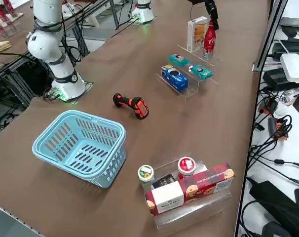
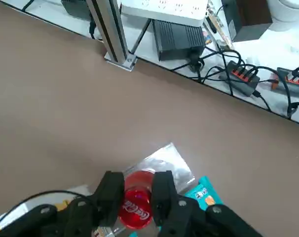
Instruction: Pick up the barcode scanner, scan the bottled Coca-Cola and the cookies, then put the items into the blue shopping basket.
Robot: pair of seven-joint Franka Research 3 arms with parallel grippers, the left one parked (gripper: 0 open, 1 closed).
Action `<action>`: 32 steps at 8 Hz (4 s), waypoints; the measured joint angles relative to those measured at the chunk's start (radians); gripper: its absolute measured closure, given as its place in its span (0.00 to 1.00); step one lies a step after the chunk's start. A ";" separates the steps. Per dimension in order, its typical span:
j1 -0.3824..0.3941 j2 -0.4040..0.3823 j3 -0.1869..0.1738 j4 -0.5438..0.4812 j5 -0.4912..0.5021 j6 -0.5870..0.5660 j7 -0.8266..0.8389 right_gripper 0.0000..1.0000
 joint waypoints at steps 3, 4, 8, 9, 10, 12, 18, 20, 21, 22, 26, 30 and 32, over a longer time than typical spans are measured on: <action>-0.011 0.000 -0.010 0.066 0.007 -0.162 -0.006 0.66; -0.028 -0.002 -0.010 0.116 0.008 -0.251 -0.031 0.66; -0.160 -0.079 -0.017 0.178 0.015 -0.521 -0.295 0.66; -0.225 -0.123 -0.019 0.161 0.016 -0.583 -0.398 0.66; -0.304 -0.179 -0.022 0.111 0.017 -0.607 -0.504 0.66; -0.481 -0.318 -0.028 -0.069 0.016 -0.591 -0.752 0.66; -1.040 -0.541 -0.037 -0.580 0.200 -0.306 -1.465 0.66; -1.131 -0.491 -0.038 -0.666 0.286 -0.200 -1.627 0.66; -1.155 -0.448 -0.037 -0.679 0.329 -0.168 -1.682 0.66; -1.182 -0.397 -0.036 -0.689 0.380 -0.136 -1.754 0.66; -1.241 -0.263 -0.035 -0.684 0.485 -0.071 -1.899 0.66; -1.239 -0.272 -0.016 -0.670 0.486 -0.084 -1.903 0.11; -1.221 -0.301 -0.007 -0.631 0.487 -0.154 -1.867 0.00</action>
